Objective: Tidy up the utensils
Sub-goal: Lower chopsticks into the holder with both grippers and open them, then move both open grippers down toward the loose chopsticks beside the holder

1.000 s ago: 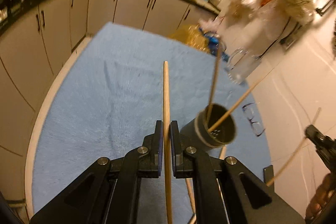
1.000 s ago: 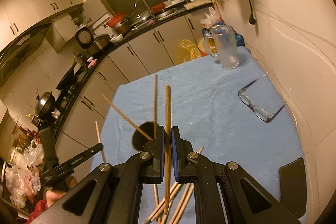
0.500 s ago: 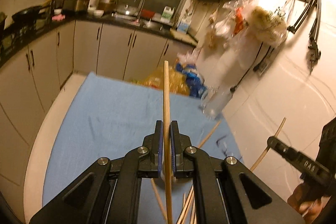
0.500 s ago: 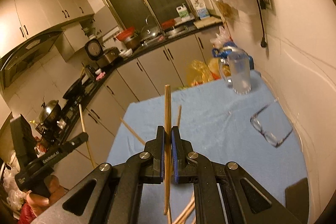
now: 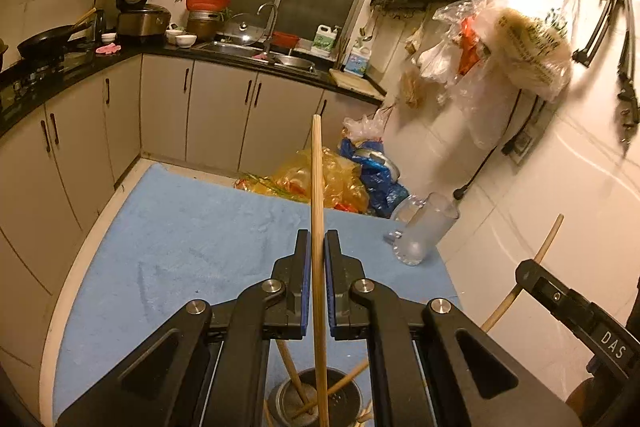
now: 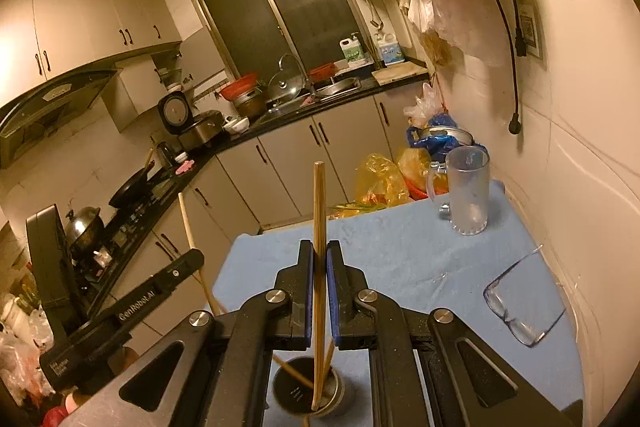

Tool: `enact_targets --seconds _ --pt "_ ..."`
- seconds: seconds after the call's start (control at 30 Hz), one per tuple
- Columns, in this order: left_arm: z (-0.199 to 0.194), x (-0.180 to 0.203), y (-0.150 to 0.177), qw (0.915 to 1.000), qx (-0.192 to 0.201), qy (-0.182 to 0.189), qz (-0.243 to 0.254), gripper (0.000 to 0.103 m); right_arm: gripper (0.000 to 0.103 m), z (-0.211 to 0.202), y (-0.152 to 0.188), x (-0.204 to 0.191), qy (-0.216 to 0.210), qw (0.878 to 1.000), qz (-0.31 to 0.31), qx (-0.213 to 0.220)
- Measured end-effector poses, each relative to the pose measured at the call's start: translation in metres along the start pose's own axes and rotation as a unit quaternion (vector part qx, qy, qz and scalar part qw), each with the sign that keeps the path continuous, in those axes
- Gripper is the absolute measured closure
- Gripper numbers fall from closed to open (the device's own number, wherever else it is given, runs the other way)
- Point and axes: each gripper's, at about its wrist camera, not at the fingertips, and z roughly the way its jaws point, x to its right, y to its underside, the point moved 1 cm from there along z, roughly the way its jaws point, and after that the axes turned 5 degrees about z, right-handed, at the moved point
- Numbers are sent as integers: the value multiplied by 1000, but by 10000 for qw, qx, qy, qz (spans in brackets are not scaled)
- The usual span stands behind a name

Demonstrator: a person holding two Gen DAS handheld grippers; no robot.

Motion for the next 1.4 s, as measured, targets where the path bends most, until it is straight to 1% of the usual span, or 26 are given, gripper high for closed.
enact_targets --seconds 0.1,0.2,0.33,0.47,0.53,0.7,0.8,1.03,1.2,1.23,1.27,1.33,1.37,1.4 --pt "13 -1 9 9999 33 -63 -80 97 96 17 6 4 93 9999 -58 -34" --pt "23 -2 19 9999 -10 -145 -50 97 96 30 13 7 145 9998 -78 -59" --pt "27 -5 33 9997 -14 -230 12 97 96 43 25 9 167 9995 -131 -251" --pt "30 -8 41 9997 -53 -224 52 97 96 53 37 10 132 9986 -92 -511" --pt "28 -9 44 9998 -32 -200 55 97 95 55 41 11 186 9980 -64 -593" --pt "20 -10 44 9999 -24 -79 122 97 95 53 44 13 180 9974 -6 -698" --pt "12 -9 42 9999 -8 -24 149 97 93 45 43 11 141 9975 45 -695" --pt "-11 -12 38 9998 20 118 168 97 89 9 37 5 160 9986 146 -477" --pt "-38 -17 36 9996 57 162 224 95 78 -23 38 11 293 9987 267 -324" --pt "-44 -19 37 9995 51 173 246 93 77 -32 41 14 358 9985 280 -308" --pt "-51 -21 40 9995 31 191 257 86 72 -37 43 16 430 9981 294 -319" --pt "-64 -26 49 9994 -68 233 254 78 66 -47 51 24 552 9971 380 -369" --pt "-69 -28 55 9991 -129 289 264 78 63 -51 57 28 631 9963 414 -407" --pt "-75 -30 66 9985 -276 359 299 78 62 -54 64 34 726 9951 454 -490"
